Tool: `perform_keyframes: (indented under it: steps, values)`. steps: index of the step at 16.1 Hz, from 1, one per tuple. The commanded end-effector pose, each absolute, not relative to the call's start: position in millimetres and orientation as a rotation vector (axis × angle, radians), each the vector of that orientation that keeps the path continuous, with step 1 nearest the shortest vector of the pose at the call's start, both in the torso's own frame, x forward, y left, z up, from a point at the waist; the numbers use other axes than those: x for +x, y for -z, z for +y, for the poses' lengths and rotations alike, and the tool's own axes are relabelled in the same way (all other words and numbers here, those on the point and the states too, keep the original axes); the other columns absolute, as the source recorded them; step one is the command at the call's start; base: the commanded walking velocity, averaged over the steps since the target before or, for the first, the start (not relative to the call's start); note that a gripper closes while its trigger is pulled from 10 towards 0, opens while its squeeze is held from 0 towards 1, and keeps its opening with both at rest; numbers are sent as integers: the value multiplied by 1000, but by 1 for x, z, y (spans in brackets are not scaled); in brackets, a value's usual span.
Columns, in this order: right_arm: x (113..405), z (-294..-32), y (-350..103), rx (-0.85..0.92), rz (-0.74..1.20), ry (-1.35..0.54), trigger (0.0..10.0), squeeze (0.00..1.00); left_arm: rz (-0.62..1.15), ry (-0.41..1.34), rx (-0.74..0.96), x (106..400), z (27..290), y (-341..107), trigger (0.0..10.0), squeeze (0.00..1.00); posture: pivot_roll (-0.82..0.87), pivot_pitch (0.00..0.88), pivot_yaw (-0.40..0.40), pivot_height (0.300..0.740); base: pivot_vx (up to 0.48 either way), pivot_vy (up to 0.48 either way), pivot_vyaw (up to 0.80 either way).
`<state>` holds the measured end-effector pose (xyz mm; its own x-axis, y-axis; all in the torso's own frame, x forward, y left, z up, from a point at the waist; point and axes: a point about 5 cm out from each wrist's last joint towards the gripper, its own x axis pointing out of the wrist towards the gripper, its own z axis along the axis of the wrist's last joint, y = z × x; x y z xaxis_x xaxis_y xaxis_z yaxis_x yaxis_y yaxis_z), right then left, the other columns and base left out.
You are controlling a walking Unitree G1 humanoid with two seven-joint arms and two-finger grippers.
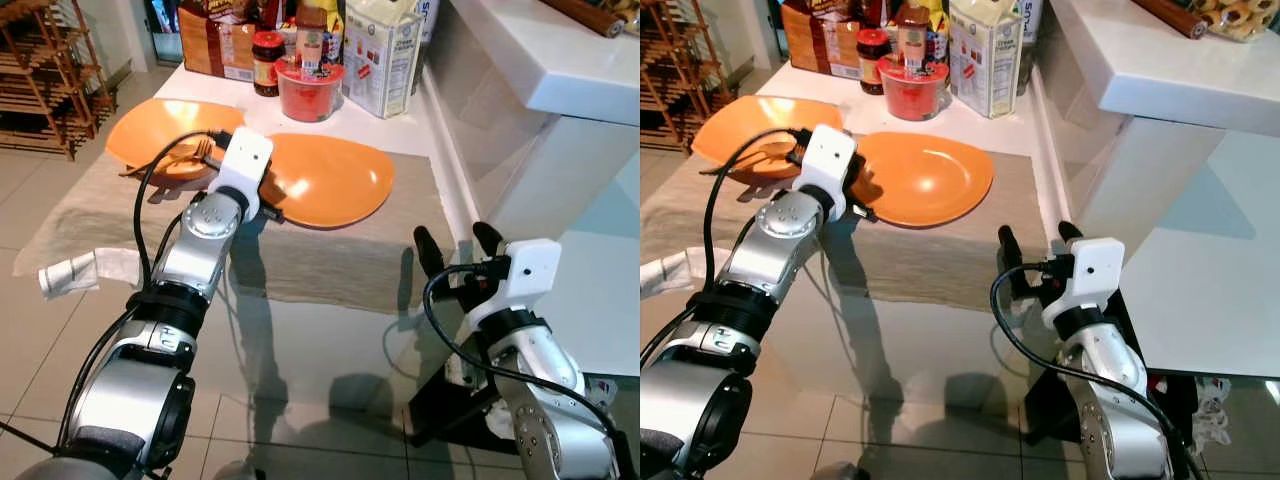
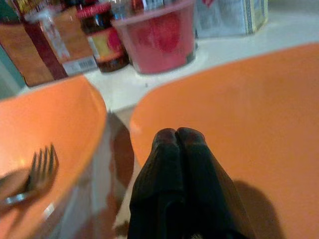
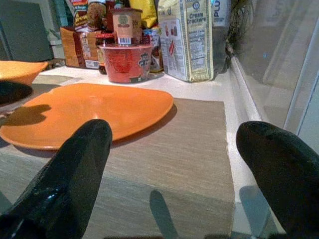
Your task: Setting the table
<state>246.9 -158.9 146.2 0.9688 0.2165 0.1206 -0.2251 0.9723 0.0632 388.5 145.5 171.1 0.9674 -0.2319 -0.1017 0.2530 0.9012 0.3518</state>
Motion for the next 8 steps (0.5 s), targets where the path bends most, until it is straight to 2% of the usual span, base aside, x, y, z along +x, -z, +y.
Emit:
perform_keyframes:
  steps: [1, 8]
  values:
    - [248, -164, -152, 76, -127, -213, 10000, 0, 66, 271, 395, 391, 143, -173, 10000, 0, -26, 0, -58, 740, 0, 0, 0]
    - [248, -164, -154, 96, -118, -211, 10000, 0, 119, 342, 426, 390, 136, -164, 10000, 0, -25, 0, -58, 740, 0, 0, 0]
